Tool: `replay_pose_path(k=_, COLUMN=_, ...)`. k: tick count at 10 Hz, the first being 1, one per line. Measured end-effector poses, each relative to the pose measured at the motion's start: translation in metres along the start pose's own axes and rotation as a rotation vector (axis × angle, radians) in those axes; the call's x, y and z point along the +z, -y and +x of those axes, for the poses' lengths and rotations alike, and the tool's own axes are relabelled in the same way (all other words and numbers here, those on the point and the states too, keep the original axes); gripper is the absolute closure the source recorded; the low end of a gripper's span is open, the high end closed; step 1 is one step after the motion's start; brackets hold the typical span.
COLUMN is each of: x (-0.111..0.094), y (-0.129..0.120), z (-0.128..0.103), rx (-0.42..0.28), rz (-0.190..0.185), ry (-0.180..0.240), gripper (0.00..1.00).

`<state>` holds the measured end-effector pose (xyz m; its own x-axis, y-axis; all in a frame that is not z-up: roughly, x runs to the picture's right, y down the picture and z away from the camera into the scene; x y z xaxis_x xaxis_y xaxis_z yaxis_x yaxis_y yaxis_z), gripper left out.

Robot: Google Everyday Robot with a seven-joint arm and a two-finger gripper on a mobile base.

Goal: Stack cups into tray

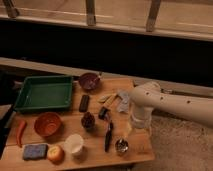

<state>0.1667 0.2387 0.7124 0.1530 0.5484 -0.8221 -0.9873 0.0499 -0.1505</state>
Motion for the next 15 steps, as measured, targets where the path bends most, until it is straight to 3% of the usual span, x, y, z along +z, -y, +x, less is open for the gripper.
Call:
replay_pose_path(k=7, x=0.026, y=-0.002, z=0.015, rx=0.048, rz=-0.053, ry=-0.087, gripper=0.24)
replay_pose_path(k=10, x=0.032, y=-0.003, z=0.015, rx=0.045, rz=-0.057, ry=-0.117, gripper=0.24)
replay_pose_path(k=15, x=0.031, y=-0.005, z=0.013, rx=0.039, rz=-0.053, ry=-0.12, gripper=0.24)
